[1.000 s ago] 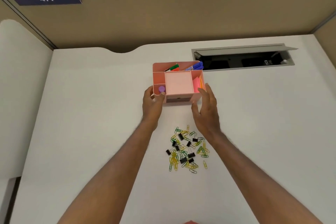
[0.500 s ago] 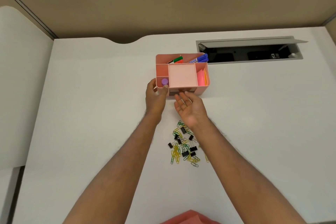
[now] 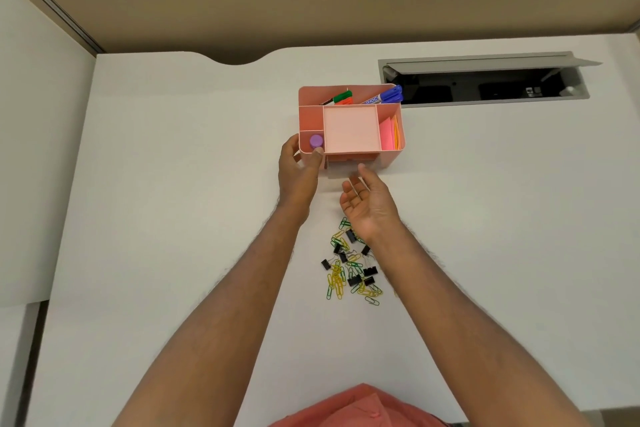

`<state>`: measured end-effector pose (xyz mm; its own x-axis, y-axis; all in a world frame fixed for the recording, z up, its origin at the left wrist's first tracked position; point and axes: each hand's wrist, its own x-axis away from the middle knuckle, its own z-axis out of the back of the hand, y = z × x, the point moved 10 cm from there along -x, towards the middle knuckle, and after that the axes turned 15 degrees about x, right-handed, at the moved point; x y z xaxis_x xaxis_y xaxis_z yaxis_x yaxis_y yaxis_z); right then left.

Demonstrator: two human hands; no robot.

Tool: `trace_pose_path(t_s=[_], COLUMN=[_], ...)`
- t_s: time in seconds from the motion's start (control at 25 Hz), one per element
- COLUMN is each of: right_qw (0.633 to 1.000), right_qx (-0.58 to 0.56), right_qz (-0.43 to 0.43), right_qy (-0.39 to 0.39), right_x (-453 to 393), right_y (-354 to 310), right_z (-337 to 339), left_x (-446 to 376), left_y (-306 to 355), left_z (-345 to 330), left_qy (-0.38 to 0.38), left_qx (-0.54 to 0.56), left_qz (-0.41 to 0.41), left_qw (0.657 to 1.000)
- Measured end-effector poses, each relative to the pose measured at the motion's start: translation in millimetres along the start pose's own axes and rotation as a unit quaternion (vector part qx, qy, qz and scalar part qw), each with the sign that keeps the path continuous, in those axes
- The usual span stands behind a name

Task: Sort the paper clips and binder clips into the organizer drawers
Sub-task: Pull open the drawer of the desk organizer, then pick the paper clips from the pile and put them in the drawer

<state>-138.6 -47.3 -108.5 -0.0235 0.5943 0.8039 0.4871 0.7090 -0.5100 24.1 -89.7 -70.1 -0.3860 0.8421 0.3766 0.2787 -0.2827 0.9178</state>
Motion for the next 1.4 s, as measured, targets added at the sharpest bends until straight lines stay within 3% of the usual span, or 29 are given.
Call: trace_pose_path(t_s=[0.44,0.6,0.72,0.84,0.92,1.08,1.16,1.4], right_qw=[0.997,0.971,0.872,0.747,0.662,0.493,0.456,0.451], right_qx=[0.071,0.206,0.407,0.589,0.677,0.803,0.819,0.814], right_qz=[0.021,0.086,0.216,0.281,0.307,0.333,0.346,0.359], right_qy=[0.002,0.082,0.163,0.125,0.090,0.042,0.046,0.072], right_x=[10,20,37,39,39,37,39,43], right_y=[10,-6,-31,-27,-17,-3,-2,-4], right_z=[22,65,97,94,83,50,42,42], left_x=[0,21,51,75,83,86,89,94], left_y=[-5,-25,-45,-67,-71,-71,-70,-70], left_z=[1,19,21,2,-9,-17,-19,-21], left_qy=[-0.001,0.006,-0.072,-0.207,-0.257,-0.273,-0.268,-0.224], left_qx=[-0.008,-0.081,-0.208,-0.359,-0.420,-0.461,-0.469,-0.480], left_qz=[0.009,0.003,-0.057,-0.102,-0.112,-0.108,-0.114,-0.121], left_qw=[1.000,0.997,0.974,0.904,0.863,0.837,0.834,0.839])
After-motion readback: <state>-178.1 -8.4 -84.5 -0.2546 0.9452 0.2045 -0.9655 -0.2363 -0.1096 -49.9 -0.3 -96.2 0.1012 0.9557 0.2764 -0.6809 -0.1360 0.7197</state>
